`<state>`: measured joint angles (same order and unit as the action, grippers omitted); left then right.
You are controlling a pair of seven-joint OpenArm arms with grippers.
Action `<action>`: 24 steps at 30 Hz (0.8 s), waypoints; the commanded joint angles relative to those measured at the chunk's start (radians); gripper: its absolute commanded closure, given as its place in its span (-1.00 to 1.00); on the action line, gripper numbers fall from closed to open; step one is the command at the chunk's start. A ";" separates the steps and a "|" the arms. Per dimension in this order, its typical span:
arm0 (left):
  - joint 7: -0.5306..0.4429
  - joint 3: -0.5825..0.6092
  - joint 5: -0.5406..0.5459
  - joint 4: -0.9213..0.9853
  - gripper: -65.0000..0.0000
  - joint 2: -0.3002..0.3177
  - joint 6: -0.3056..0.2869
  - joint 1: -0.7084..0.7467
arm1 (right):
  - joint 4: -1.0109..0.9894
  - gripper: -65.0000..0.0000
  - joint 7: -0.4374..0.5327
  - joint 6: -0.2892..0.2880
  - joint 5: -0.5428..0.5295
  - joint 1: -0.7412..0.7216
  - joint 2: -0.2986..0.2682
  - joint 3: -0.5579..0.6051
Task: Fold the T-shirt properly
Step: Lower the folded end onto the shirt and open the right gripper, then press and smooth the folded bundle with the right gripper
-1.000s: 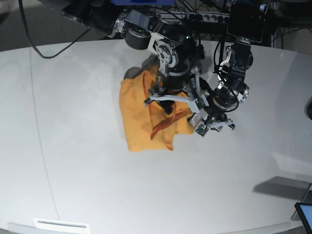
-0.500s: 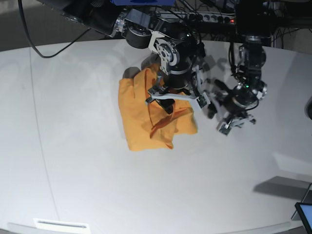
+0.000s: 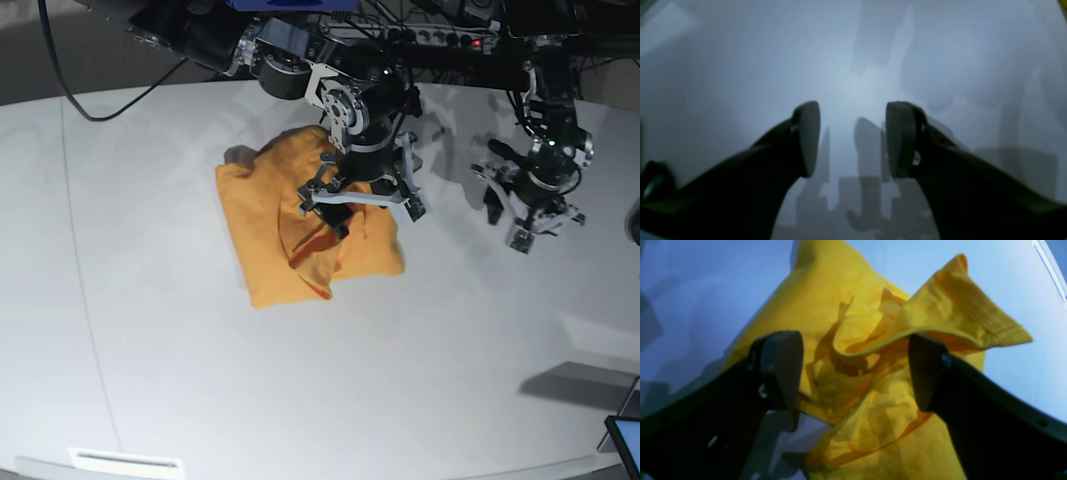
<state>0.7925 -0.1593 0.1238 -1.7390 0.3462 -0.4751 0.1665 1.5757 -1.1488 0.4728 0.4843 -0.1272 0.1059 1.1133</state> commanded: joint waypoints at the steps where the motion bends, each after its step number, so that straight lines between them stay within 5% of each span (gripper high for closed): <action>1: -0.020 -0.018 0.003 -0.020 0.02 0.015 0.005 -0.006 | 0.038 -0.45 0.022 0.005 0.018 -0.012 0.018 0.001; 12: -0.020 -0.015 0.001 -0.016 0.02 0.017 0.005 -0.005 | 0.137 -0.44 0.030 0.010 0.030 -0.016 0.008 0.012; 19: -0.020 -0.024 -0.006 -0.013 0.02 0.018 0.005 0.006 | 0.133 -0.43 0.034 0.008 0.187 -0.027 -0.010 -0.071; 21: -0.020 -0.024 -0.006 -0.016 0.02 0.023 0.005 0.017 | 0.133 -0.22 0.036 0.005 0.162 -0.030 -0.031 -0.140; 24: -0.020 -0.024 -0.005 -0.013 0.02 0.029 0.005 0.017 | 0.137 0.44 0.036 0.005 0.119 -0.032 -0.050 -0.210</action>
<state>0.7933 -0.1761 0.1192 -1.7378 0.3565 -0.4755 0.1967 1.6951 -1.1385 0.4732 0.5865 -0.1432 0.0357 0.8997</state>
